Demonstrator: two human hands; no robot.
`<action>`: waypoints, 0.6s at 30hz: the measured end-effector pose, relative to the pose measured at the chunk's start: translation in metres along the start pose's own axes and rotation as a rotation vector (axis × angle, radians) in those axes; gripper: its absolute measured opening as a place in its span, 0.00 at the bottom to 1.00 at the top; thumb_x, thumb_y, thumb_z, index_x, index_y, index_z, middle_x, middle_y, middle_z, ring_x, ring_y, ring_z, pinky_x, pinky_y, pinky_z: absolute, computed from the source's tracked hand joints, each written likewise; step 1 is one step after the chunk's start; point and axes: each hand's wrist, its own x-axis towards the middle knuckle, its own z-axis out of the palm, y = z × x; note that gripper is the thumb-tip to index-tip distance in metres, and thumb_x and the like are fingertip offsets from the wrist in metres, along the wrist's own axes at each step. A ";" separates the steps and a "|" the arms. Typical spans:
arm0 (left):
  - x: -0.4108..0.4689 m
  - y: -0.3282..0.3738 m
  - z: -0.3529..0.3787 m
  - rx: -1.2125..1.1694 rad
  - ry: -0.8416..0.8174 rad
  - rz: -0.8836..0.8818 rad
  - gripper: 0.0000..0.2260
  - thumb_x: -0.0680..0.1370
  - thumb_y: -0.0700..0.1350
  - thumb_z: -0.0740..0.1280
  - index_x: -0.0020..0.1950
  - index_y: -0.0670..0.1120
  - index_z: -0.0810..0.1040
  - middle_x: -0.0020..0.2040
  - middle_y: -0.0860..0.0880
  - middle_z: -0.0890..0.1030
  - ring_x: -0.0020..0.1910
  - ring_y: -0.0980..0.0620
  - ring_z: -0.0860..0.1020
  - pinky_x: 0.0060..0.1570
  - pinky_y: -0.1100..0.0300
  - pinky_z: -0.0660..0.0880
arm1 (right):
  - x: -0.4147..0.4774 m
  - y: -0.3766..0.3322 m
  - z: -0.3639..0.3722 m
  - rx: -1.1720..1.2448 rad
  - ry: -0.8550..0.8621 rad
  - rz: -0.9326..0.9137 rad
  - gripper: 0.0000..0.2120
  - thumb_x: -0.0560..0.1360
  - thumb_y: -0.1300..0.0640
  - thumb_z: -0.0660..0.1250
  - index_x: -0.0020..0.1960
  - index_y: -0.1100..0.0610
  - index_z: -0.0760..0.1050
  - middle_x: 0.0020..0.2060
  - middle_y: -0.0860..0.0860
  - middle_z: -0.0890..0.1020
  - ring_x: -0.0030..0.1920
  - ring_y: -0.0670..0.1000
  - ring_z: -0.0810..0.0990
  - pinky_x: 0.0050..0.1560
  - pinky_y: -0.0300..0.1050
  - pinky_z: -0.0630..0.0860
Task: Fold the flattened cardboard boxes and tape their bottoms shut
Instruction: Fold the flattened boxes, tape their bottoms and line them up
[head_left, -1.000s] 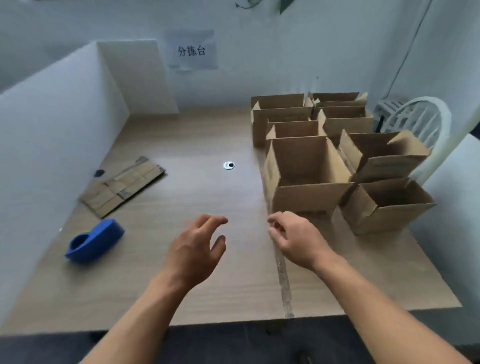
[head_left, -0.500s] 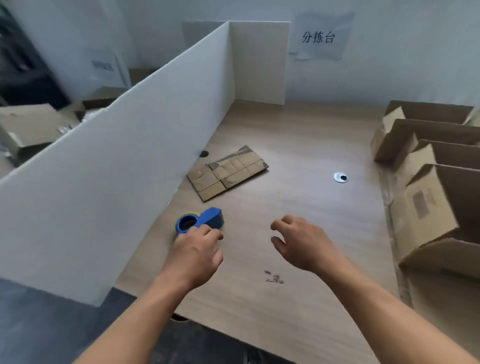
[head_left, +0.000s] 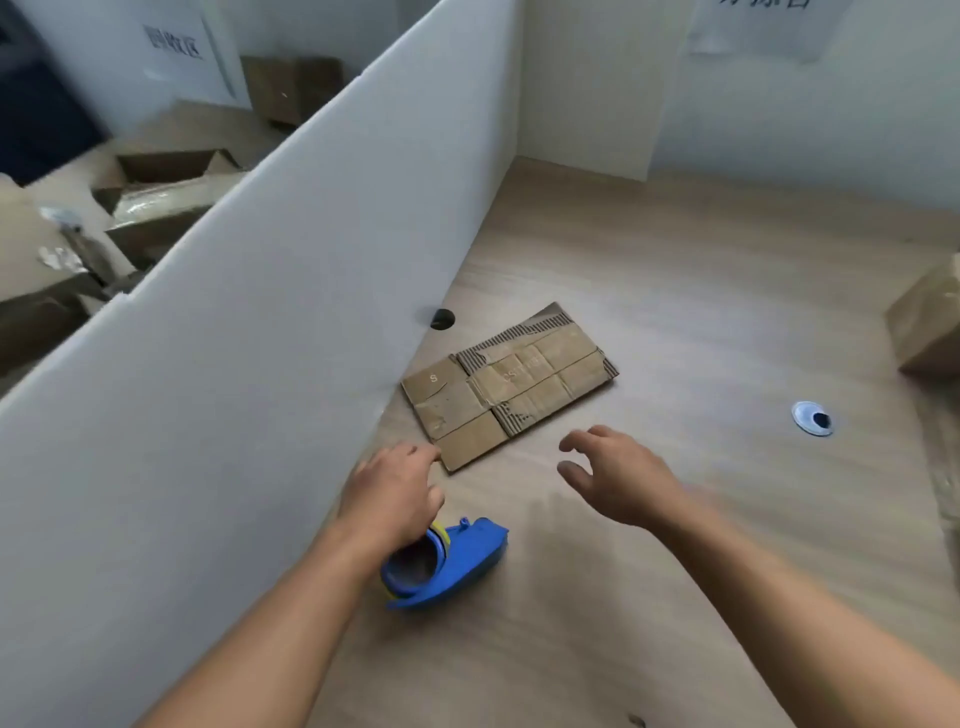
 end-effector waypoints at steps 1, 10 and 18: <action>0.019 -0.004 0.006 0.014 -0.012 0.005 0.21 0.78 0.52 0.62 0.71 0.53 0.70 0.67 0.50 0.75 0.66 0.47 0.72 0.63 0.53 0.70 | 0.016 0.004 0.001 0.016 -0.001 0.042 0.18 0.81 0.43 0.59 0.68 0.46 0.71 0.64 0.47 0.75 0.63 0.53 0.75 0.58 0.50 0.75; 0.108 -0.019 0.040 -0.001 -0.088 -0.076 0.19 0.76 0.49 0.61 0.67 0.51 0.71 0.67 0.46 0.73 0.66 0.43 0.71 0.63 0.48 0.70 | 0.146 0.026 0.004 0.027 0.129 0.291 0.20 0.80 0.47 0.58 0.70 0.50 0.70 0.69 0.52 0.70 0.68 0.58 0.68 0.61 0.56 0.71; 0.122 -0.010 0.041 -0.618 -0.098 -0.368 0.28 0.77 0.54 0.67 0.76 0.53 0.65 0.69 0.40 0.67 0.69 0.41 0.68 0.69 0.55 0.64 | 0.178 0.059 0.014 0.471 0.239 0.657 0.28 0.76 0.45 0.65 0.73 0.53 0.67 0.69 0.58 0.71 0.69 0.63 0.68 0.68 0.57 0.69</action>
